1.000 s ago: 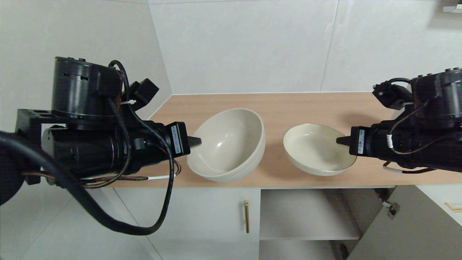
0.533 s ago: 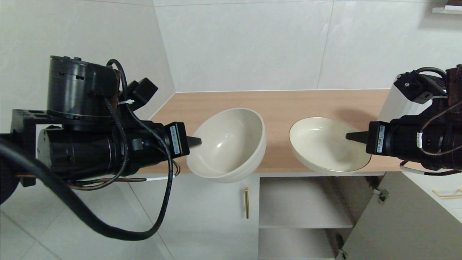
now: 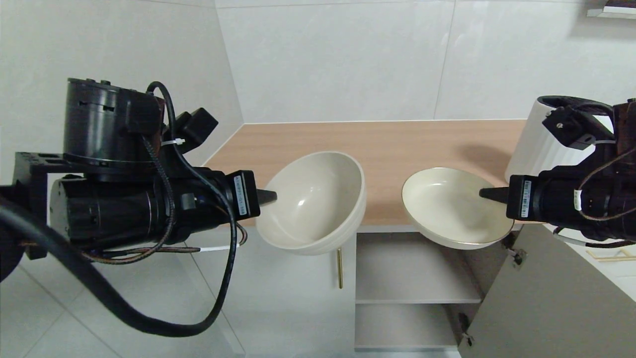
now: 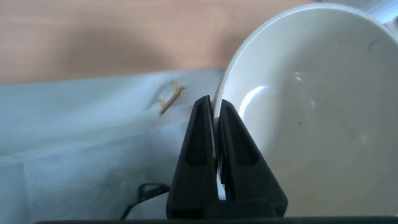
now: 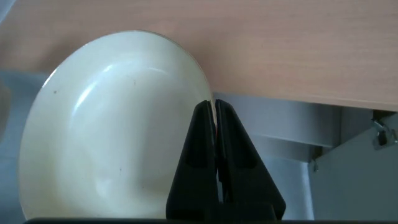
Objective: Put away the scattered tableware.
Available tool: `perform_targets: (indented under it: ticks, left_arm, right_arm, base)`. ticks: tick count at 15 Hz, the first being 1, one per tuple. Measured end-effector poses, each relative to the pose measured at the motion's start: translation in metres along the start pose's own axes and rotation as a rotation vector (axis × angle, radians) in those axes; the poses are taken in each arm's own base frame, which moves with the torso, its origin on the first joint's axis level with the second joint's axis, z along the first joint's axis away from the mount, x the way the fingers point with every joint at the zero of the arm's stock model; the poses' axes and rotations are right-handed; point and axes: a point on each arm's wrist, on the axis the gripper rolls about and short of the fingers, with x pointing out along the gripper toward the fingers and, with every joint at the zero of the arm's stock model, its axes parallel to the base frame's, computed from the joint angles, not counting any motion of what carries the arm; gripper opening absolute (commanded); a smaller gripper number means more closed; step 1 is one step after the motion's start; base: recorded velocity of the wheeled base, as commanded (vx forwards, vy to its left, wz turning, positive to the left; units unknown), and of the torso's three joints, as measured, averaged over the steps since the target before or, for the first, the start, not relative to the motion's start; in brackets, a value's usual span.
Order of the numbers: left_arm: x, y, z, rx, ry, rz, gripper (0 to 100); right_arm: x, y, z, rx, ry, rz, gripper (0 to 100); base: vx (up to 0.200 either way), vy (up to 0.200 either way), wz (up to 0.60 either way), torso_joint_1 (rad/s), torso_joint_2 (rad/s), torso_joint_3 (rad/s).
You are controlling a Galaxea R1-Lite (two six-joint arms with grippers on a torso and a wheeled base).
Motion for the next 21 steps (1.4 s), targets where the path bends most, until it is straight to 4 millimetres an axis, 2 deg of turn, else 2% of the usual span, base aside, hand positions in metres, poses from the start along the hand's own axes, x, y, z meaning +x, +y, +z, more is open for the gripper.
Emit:
perform_targets:
  ticks: [16, 21]
  left_arm:
    - [0.003, 0.003, -0.005, 0.020, 0.022, 0.012, 0]
    - [0.004, 0.003, -0.006, 0.019, 0.025, 0.013, 0]
  right_arm:
    - [0.009, -0.003, -0.013, -0.055, 0.028, -0.007, 0]
    - [0.014, -0.003, -0.015, -0.056, 0.042, -0.011, 0]
  base:
    - [0.000, 0.000, 0.00, -0.154, 0.46, 0.300]
    - [0.000, 0.000, 0.00, -0.022, 0.11, 0.078]
